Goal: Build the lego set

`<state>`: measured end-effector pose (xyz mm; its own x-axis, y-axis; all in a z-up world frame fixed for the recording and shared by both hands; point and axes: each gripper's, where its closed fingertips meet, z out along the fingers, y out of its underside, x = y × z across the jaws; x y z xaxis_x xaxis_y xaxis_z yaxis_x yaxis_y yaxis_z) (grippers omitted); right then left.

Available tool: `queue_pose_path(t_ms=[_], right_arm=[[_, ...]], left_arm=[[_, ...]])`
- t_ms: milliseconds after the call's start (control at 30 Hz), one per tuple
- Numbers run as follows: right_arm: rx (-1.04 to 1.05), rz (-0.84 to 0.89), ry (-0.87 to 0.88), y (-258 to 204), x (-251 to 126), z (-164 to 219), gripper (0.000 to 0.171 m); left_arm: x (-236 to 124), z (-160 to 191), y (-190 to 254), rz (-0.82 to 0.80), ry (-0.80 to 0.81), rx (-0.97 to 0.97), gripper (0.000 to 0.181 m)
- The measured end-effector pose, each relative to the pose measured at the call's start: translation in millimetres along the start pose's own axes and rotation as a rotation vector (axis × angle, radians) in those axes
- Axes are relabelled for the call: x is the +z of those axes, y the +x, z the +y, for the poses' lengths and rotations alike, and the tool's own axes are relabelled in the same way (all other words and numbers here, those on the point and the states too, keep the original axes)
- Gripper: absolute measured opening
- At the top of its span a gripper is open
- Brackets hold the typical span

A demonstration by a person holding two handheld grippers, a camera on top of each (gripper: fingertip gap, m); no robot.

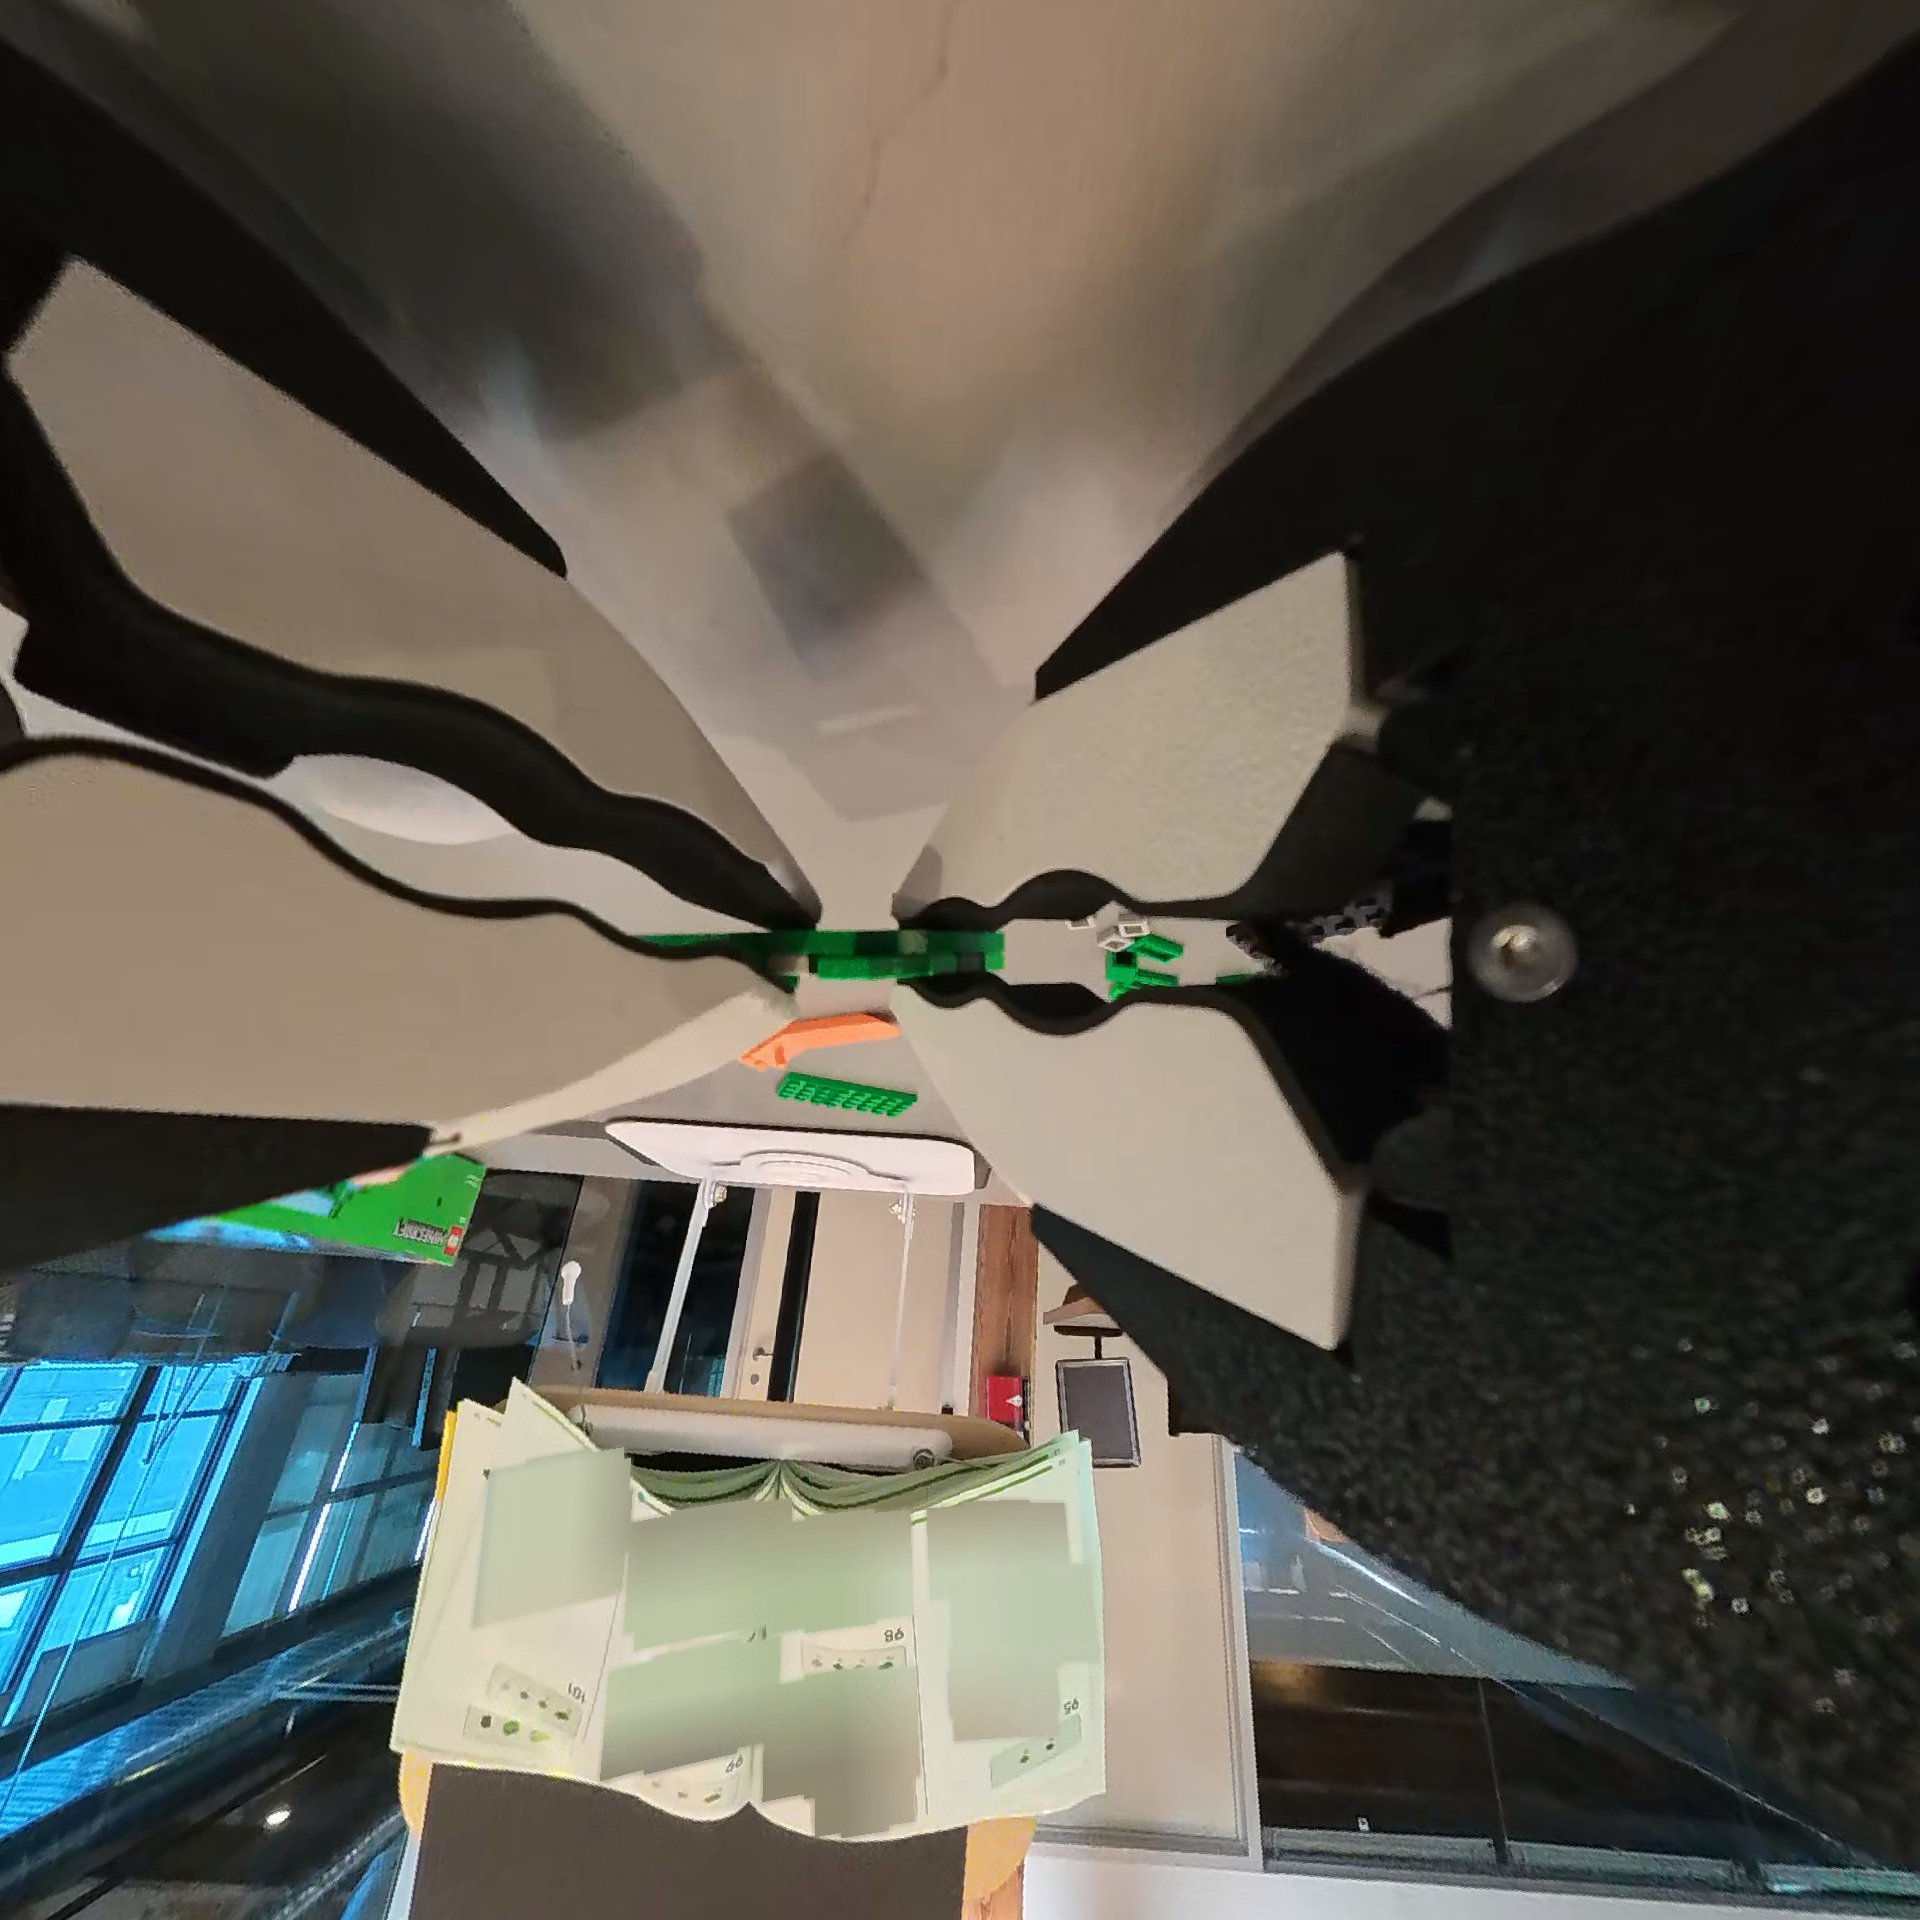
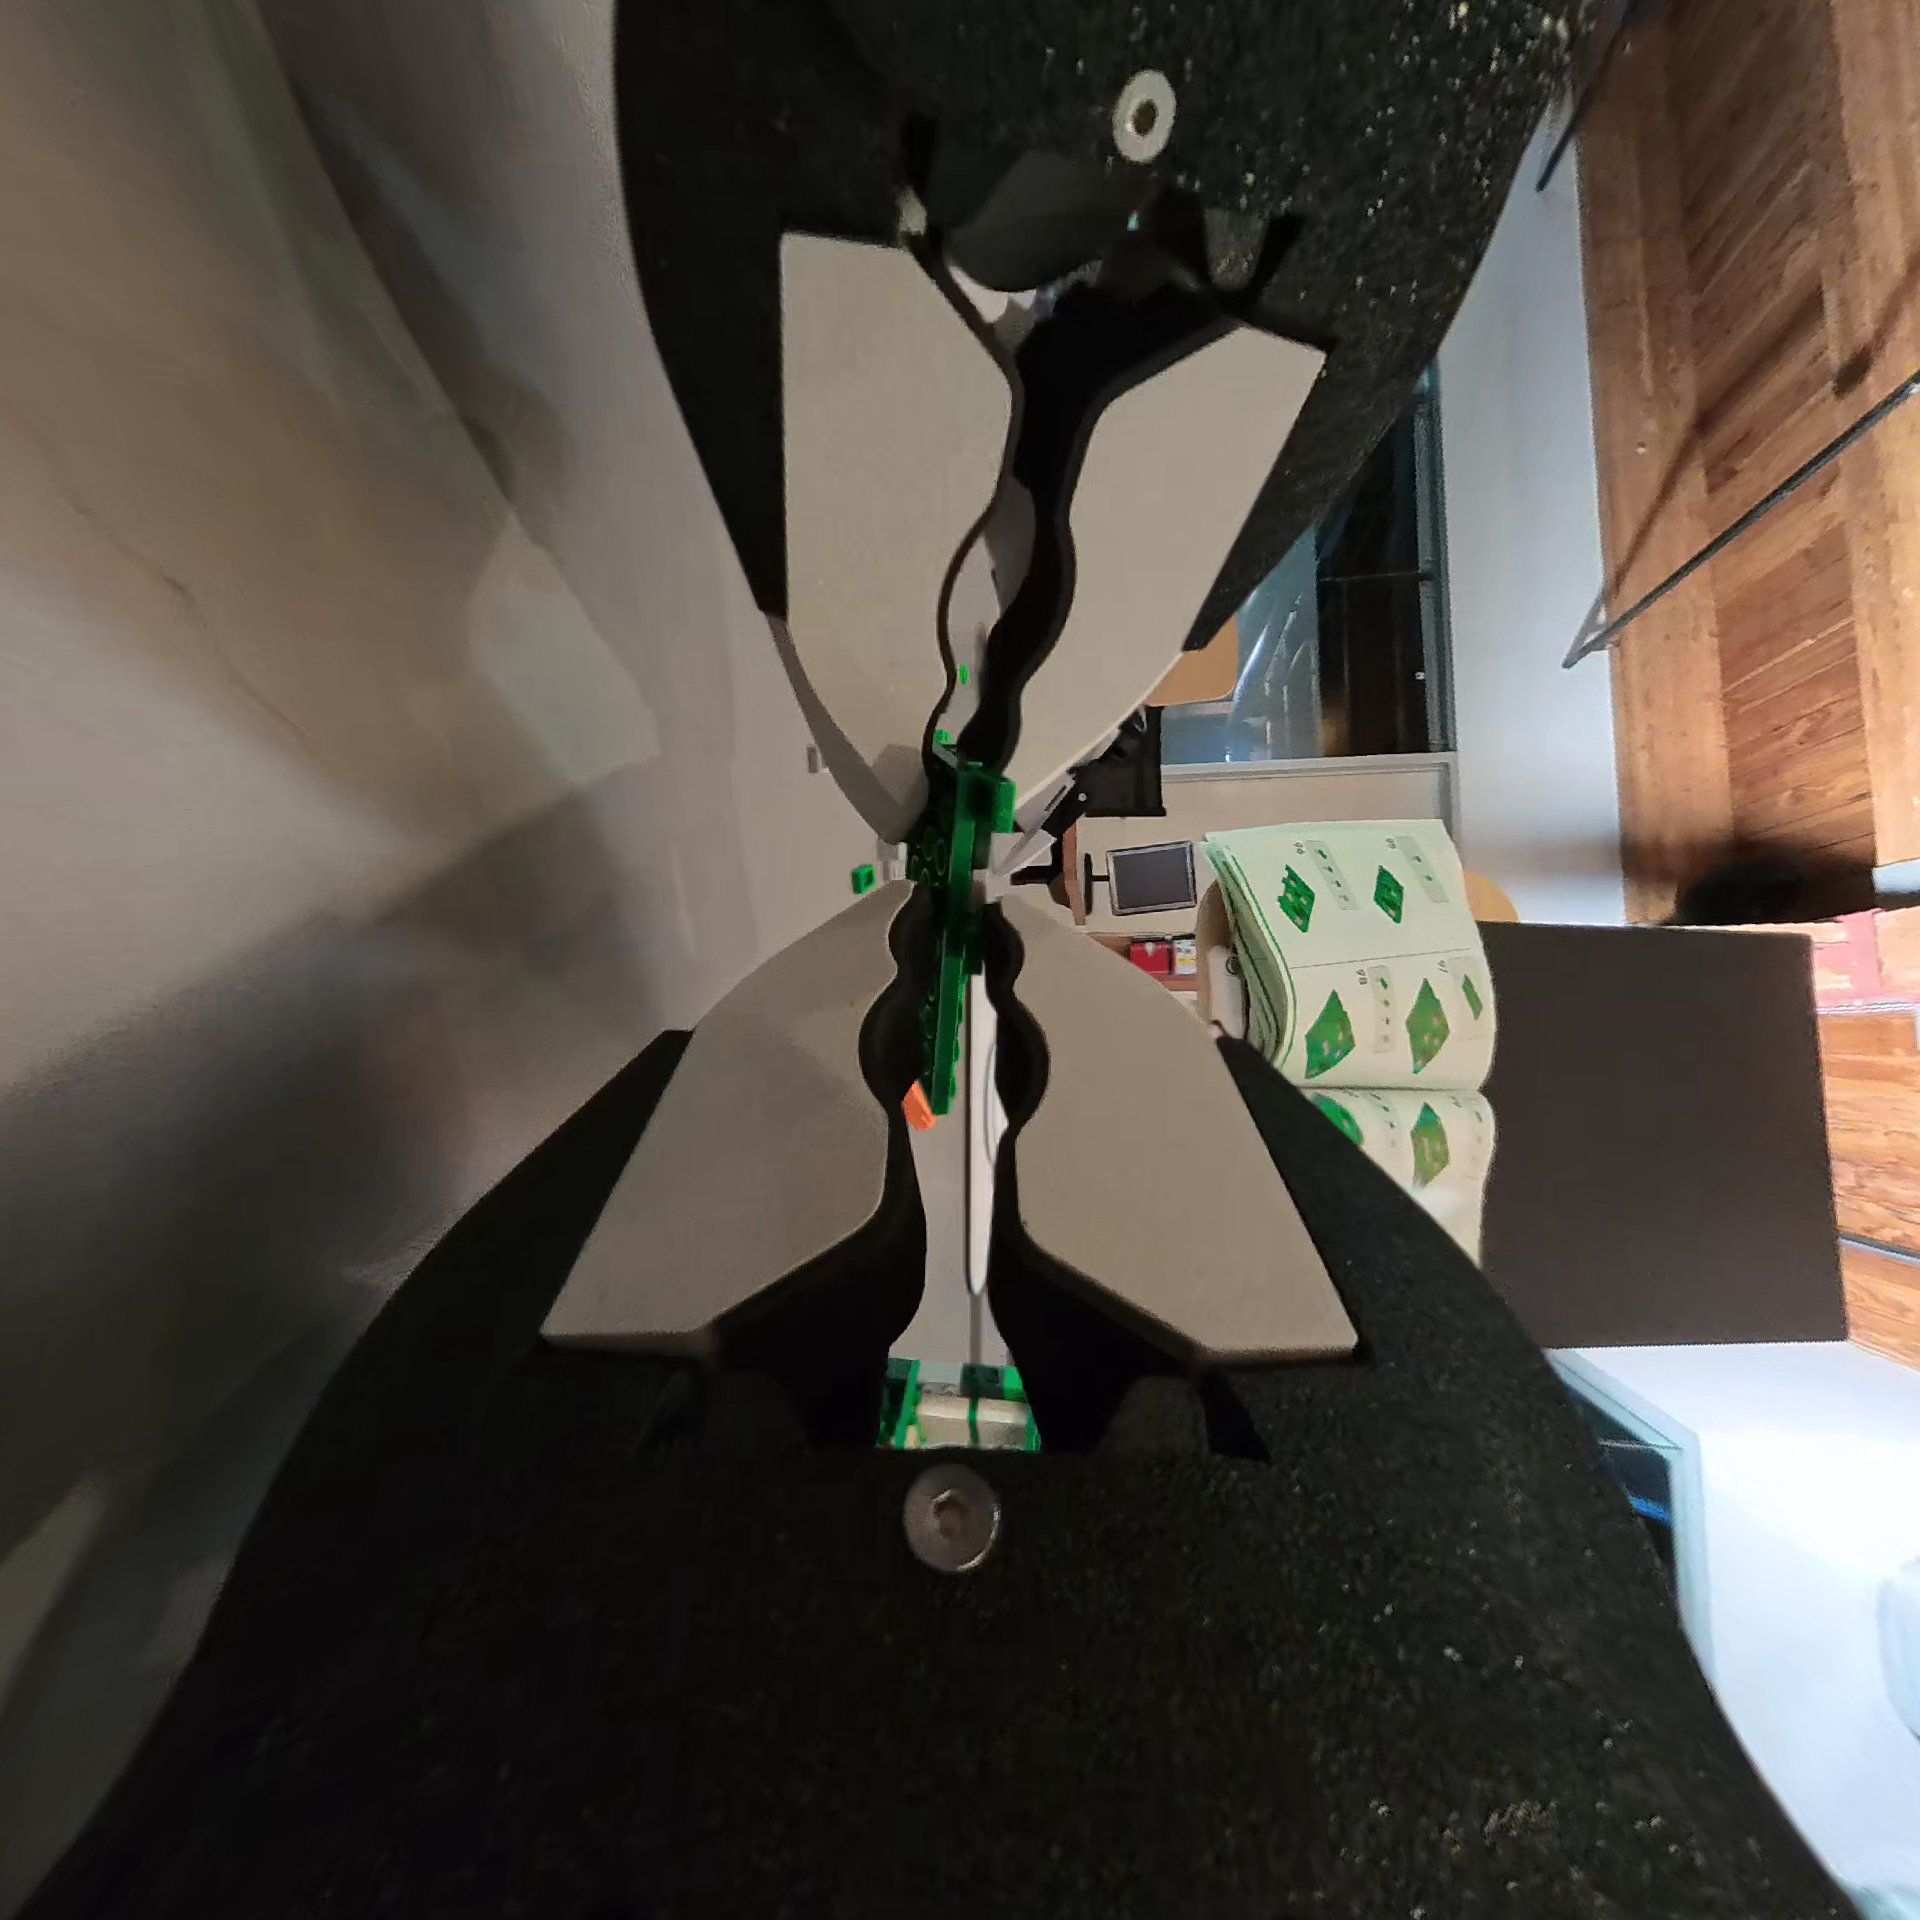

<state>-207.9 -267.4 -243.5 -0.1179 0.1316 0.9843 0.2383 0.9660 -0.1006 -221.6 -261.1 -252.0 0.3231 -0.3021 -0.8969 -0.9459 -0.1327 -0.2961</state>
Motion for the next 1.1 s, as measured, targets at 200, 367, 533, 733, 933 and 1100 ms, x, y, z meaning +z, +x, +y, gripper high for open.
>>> queue_pose_path(t_ms=[200, 367, 533, 733, 933, 1100], right_arm=[[0.018, -0.024, -0.001, -3, 1, 0, 0.006], [0.021, -0.067, 0.006, -6, 2, 1, 0.006], [0.015, -0.104, 0.013, -8, 3, 1, 0.006], [0.192, -0.053, 0.053, -2, 7, 0, 0.015], [0.216, -0.057, 0.040, -3, 5, 6, 0.024], [0.156, -0.049, 0.037, -6, 3, 7, 0.024]], left_arm=[[1, 1, -1, -0.049, -0.016, 0.093, 0.006], [2, 2, -1, -0.078, -0.024, 0.147, 0.006], [3, 4, 1, -0.080, -0.031, 0.173, 0.006], [4, 7, -3, -0.092, -0.032, 0.156, 0.006], [6, 7, 0, -0.085, -0.031, 0.172, 0.006], [6, 8, -2, -0.095, -0.027, 0.174, 0.006]])
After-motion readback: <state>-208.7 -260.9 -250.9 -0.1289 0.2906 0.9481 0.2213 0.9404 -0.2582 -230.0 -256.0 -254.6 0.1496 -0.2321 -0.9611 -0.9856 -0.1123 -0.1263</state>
